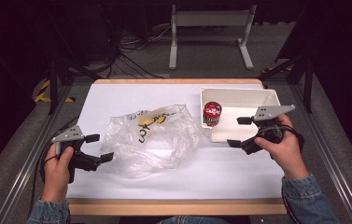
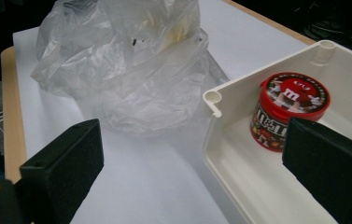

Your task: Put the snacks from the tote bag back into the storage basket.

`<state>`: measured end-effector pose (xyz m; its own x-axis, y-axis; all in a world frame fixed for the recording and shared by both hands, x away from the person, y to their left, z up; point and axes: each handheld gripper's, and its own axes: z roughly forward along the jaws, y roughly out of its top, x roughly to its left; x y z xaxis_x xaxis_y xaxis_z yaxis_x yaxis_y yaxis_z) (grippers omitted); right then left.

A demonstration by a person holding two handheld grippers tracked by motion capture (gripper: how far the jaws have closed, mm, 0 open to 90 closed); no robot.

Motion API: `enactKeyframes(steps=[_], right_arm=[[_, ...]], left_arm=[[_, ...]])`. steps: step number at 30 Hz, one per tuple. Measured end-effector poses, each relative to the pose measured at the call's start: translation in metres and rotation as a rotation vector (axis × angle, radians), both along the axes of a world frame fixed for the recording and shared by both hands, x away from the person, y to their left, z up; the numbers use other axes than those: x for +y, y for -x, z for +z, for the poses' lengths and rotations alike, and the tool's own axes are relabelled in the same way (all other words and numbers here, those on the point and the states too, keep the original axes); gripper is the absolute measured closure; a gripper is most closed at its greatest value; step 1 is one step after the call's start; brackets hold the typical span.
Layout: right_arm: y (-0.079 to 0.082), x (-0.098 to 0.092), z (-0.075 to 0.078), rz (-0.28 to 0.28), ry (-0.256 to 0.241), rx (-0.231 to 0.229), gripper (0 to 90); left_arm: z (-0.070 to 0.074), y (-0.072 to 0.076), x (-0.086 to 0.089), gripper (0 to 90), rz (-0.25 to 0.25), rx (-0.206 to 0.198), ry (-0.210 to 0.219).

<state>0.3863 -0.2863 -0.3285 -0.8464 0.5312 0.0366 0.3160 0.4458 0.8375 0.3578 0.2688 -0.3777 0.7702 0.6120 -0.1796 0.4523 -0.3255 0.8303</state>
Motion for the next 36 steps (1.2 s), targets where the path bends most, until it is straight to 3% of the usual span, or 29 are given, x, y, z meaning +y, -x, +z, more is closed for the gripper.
enactKeyframes(steps=[3, 6, 12, 15, 21, 25, 30, 33, 36], right_arm=[[0.004, 0.001, -0.007, 0.022, 0.016, 0.007, 3.0], [0.009, 0.001, -0.018, 0.019, -0.030, -0.040, 1.1], [0.009, 0.004, -0.035, 0.016, -0.034, -0.034, 1.1], [0.009, 0.005, -0.043, 0.010, -0.032, -0.063, 1.1], [0.008, 0.003, -0.055, -0.039, -0.060, -0.089, 1.1], [0.006, 0.000, -0.062, -0.026, -0.071, -0.083, 0.8], [0.002, 0.001, -0.076, -0.074, -0.102, -0.112, 0.0], [0.001, 0.002, -0.083, -0.069, -0.093, -0.080, 0.0], [0.000, 0.000, -0.086, -0.075, -0.072, -0.078, 0.0]], left_arm=[[-0.003, 0.002, 0.002, 2.6, 0.007, 0.002, 0.002], [-0.007, 0.002, 0.003, 2.6, 0.009, -0.012, 0.000], [-0.015, 0.001, 0.003, 2.7, -0.004, -0.009, -0.002], [-0.019, -0.001, 0.005, 2.8, -0.018, -0.007, 0.007], [-0.028, -0.005, 0.009, 3.1, -0.032, 0.014, 0.032], [-0.034, -0.007, 0.012, 3.5, -0.040, 0.014, 0.027], [-0.043, -0.010, 0.013, 3.4, -0.059, 0.028, 0.008], [-0.046, -0.011, 0.011, 3.4, -0.054, 0.022, 0.005], [-0.048, -0.011, 0.010, 3.2, -0.049, 0.012, 0.000]])
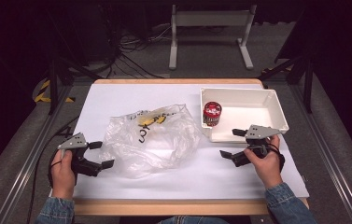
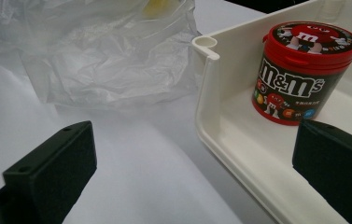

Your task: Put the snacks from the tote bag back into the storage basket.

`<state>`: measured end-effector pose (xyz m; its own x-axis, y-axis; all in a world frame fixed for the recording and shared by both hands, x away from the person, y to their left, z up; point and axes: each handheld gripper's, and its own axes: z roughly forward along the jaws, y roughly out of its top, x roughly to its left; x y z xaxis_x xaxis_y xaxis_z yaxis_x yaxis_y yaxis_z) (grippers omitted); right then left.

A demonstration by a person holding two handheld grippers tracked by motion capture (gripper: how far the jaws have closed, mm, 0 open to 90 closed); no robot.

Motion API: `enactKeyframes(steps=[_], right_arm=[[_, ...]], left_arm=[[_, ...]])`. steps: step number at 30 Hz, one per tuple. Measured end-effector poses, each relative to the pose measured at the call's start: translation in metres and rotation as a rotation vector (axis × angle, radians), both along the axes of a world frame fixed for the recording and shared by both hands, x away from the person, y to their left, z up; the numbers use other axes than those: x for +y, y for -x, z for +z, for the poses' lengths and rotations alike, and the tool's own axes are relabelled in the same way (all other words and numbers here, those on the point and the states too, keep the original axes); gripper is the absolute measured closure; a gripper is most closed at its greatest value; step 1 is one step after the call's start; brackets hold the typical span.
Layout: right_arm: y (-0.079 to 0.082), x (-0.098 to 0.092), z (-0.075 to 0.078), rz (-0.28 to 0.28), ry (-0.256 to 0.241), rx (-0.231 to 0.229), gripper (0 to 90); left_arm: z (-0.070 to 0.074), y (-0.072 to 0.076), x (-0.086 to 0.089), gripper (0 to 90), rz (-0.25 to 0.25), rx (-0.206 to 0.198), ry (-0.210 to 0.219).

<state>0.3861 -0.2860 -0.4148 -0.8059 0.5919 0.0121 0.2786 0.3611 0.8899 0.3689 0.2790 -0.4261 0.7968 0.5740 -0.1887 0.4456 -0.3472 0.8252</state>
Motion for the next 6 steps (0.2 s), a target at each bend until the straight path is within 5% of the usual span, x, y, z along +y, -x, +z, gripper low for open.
enactKeyframes(steps=[6], right_arm=[[0.0015, -0.0043, -0.0050, 0.001, 0.021, 0.014, 0.0]], left_arm=[[-0.0090, -0.0011, 0.0033, 2.5, 0.017, -0.039, -0.002]])
